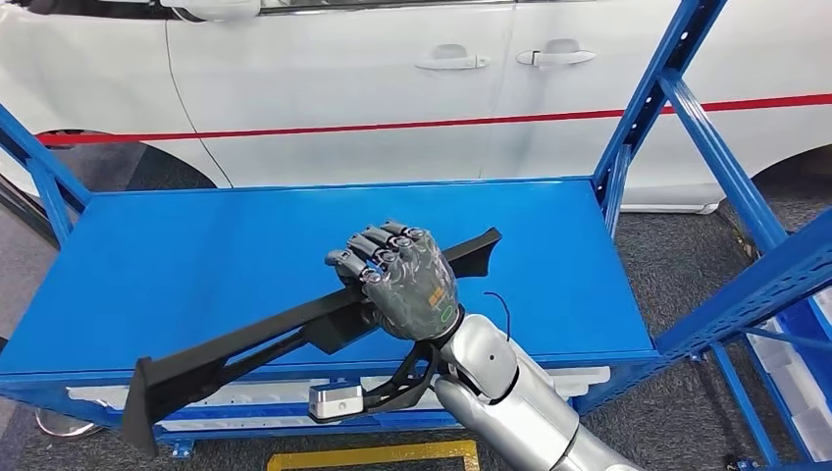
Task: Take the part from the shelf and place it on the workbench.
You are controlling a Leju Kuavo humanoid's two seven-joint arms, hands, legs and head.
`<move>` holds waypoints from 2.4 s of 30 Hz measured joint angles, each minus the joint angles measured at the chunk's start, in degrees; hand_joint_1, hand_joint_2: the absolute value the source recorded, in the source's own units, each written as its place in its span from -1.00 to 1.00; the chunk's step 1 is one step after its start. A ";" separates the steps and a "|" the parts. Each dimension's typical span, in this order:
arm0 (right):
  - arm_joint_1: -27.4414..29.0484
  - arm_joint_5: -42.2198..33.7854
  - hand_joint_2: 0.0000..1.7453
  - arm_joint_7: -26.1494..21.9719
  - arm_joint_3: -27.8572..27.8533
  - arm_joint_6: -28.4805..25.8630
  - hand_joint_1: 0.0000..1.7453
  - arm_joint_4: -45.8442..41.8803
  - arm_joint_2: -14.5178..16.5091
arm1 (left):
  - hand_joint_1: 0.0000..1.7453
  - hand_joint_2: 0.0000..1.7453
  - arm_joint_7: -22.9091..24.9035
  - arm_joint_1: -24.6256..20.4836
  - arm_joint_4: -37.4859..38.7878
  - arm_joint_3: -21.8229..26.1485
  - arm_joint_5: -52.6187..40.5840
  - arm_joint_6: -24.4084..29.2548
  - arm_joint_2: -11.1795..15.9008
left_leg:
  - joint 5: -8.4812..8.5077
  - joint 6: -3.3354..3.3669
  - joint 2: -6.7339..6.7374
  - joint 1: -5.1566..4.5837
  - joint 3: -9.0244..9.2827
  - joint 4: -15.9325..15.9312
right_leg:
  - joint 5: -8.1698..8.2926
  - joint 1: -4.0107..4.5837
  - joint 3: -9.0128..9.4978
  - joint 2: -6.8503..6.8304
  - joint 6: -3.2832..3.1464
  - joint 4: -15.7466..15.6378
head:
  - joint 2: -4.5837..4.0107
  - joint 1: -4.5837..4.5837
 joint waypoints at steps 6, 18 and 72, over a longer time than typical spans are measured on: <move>-0.43 -0.57 1.00 -0.01 1.15 -0.01 1.00 0.12 0.62 | -1.00 1.00 1.22 0.32 0.00 0.08 -0.66 -0.36 0.13 | -7.23 -1.47 0.14 0.34 -6.10 13.69 | 0.43 -0.23 0.27 -0.25 -1.39 -0.71 | 0.00 -0.01; 1.70 -0.87 1.00 -4.82 0.63 -0.13 1.00 0.12 0.84 | -1.00 1.00 2.98 1.19 0.00 0.02 -1.42 0.97 -0.83 | 0.33 1.20 0.20 0.23 0.90 -1.10 | -1.31 0.10 -0.23 -0.06 0.77 1.32 | 0.00 0.01; 7.18 -4.03 1.00 -6.95 -1.70 -0.12 1.00 -6.77 -0.54 | -1.00 1.00 6.65 1.47 0.04 -5.15 -9.08 6.70 -10.06 | -4.33 -0.17 0.15 -0.26 2.69 7.72 | 3.70 0.19 -3.09 -0.67 -1.26 -0.62 | 0.00 -0.06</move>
